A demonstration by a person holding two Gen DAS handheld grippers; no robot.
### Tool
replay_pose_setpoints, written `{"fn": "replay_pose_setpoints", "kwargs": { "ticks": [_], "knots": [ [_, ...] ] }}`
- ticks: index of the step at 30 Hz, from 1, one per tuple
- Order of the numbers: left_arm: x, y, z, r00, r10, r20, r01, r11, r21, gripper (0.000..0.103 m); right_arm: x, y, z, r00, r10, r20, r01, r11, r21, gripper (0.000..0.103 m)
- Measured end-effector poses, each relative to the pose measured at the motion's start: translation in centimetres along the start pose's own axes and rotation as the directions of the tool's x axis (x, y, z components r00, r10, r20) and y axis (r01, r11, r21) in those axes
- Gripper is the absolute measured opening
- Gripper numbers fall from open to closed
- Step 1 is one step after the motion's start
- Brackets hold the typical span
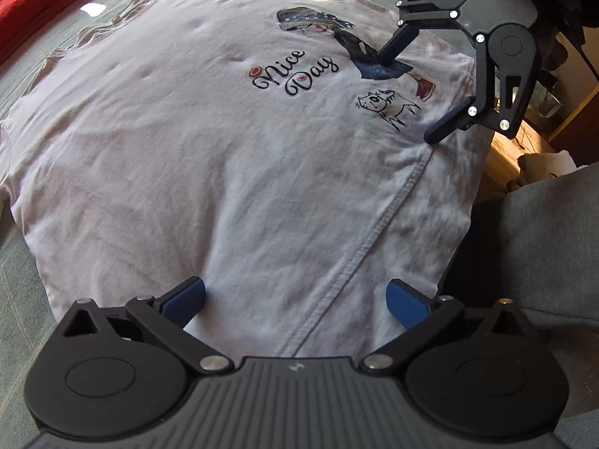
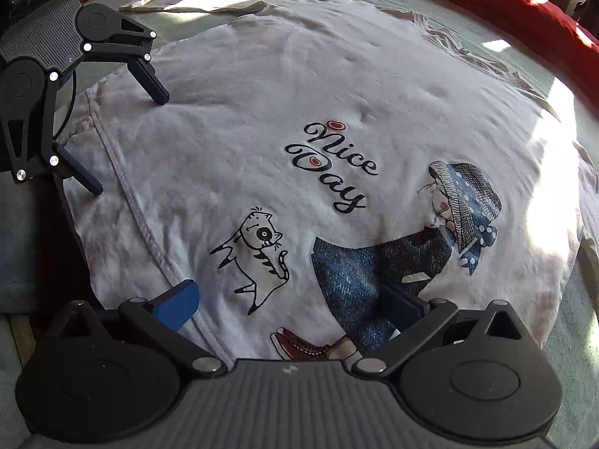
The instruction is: Fold clothes
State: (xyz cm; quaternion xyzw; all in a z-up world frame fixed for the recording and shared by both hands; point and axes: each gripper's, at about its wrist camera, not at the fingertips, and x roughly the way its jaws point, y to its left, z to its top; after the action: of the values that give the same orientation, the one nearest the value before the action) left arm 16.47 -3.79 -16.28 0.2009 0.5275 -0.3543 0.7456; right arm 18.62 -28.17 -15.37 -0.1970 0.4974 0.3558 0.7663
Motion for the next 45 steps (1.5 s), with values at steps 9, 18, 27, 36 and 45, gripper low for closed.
{"fn": "replay_pose_setpoints", "kwargs": {
  "ticks": [9,18,27,36,45],
  "knots": [
    [-3.1,6.9,4.0,0.991,0.088,0.100,-0.057,0.960,-0.276,0.102,0.2,0.5,-0.7,0.999,-0.038,0.020,0.037,0.999,0.011,0.103],
    [1.6,15.8,7.1,0.980,0.176,0.097,-0.114,0.885,-0.451,0.102,0.6,0.5,0.0,0.999,-0.039,-0.005,0.039,0.999,0.018,0.103],
    [-1.7,14.7,5.0,0.983,0.159,0.097,-0.093,0.870,-0.484,0.101,0.7,0.6,-0.3,0.999,-0.045,0.009,0.044,0.999,0.027,0.103],
    [-0.1,10.8,2.9,0.995,0.100,-0.025,-0.101,0.898,-0.429,0.101,0.8,0.6,-0.3,0.999,-0.046,0.014,0.046,0.998,0.031,0.103],
    [-1.7,10.6,5.4,0.989,0.143,0.039,-0.115,0.905,-0.409,0.101,0.9,0.7,-0.3,0.999,-0.049,0.014,0.048,0.998,0.034,0.103]
  ]
}}
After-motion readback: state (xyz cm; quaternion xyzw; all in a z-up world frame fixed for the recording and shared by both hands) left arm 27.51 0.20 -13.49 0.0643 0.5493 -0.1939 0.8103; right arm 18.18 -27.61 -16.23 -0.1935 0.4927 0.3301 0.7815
